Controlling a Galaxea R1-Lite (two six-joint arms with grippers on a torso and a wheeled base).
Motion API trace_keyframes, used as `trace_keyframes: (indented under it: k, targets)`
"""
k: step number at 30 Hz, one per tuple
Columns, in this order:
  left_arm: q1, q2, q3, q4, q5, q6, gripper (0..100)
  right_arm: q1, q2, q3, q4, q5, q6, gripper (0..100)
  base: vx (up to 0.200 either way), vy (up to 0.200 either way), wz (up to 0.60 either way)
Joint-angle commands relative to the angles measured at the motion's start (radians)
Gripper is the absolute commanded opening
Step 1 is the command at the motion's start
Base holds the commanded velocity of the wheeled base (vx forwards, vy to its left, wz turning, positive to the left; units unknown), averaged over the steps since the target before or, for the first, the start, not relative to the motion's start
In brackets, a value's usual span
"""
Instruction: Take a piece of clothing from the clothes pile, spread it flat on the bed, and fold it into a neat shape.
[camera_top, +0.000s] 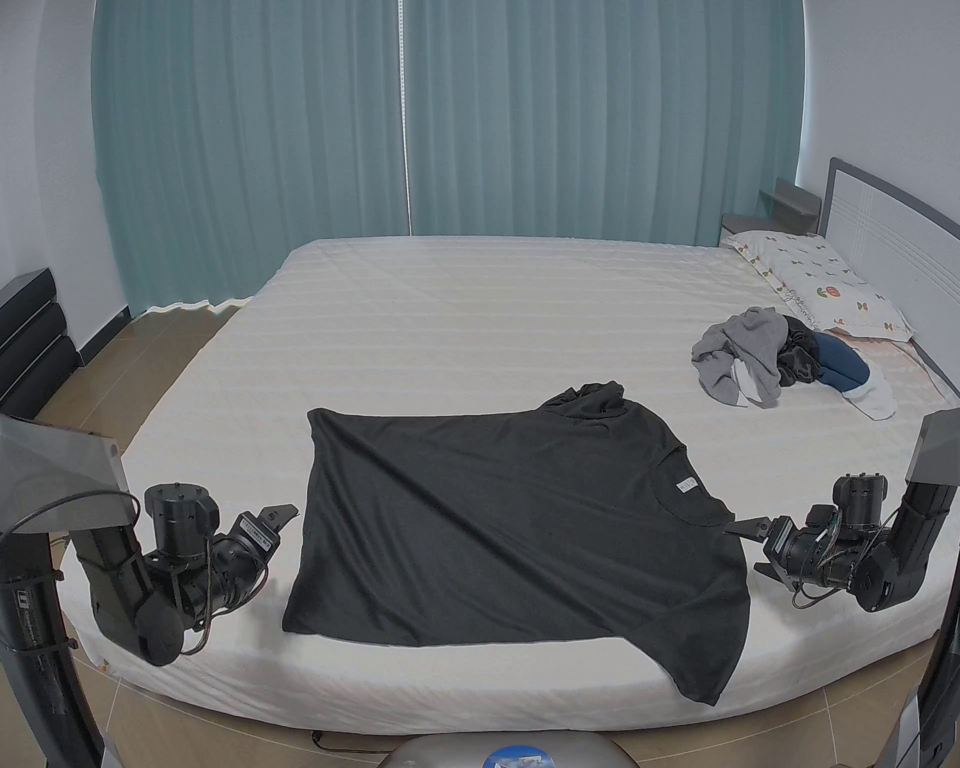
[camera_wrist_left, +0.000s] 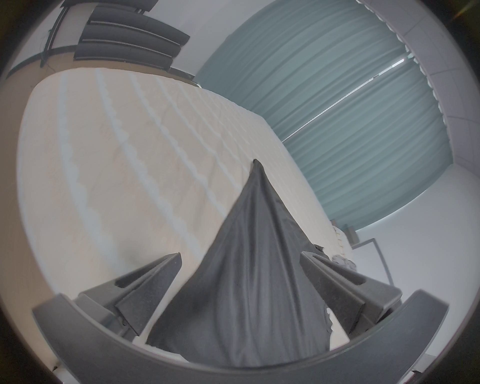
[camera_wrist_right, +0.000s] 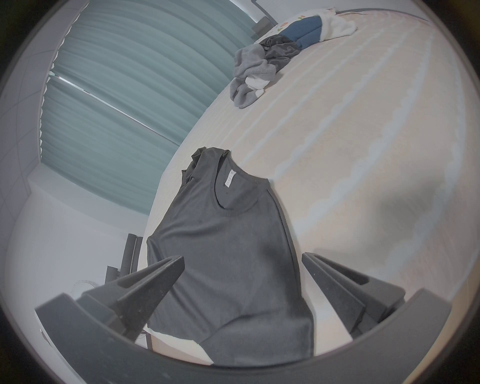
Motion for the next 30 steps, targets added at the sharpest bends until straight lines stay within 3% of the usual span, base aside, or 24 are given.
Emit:
trace_keyframes:
  k: [1,10,18,25,30]
  targets:
    - [-0.019,0.026,0.084,-0.043,-0.015,-0.021,100,-0.002,-0.010,0.000,0.000,0.005,0.021,100,0.000,0.000,0.00]
    - [-0.019,0.022,0.078,-0.045,-0.015,-0.072,100,-0.002,-0.011,0.000,0.000,0.011,0.023,100,0.000,0.000,0.00]
    - [-0.028,0.019,0.092,-0.043,-0.012,-0.077,100,-0.002,-0.019,0.000,0.000,0.011,0.025,100,0.000,-0.200,0.00]
    - [-0.059,0.035,0.112,-0.045,-0.006,-0.049,100,0.001,-0.019,-0.005,0.000,0.011,0.035,100,0.000,-0.086,0.00]
    - [-0.039,0.045,0.144,-0.045,-0.001,0.043,100,0.003,-0.016,-0.002,-0.002,0.011,0.035,100,0.000,0.000,0.00]
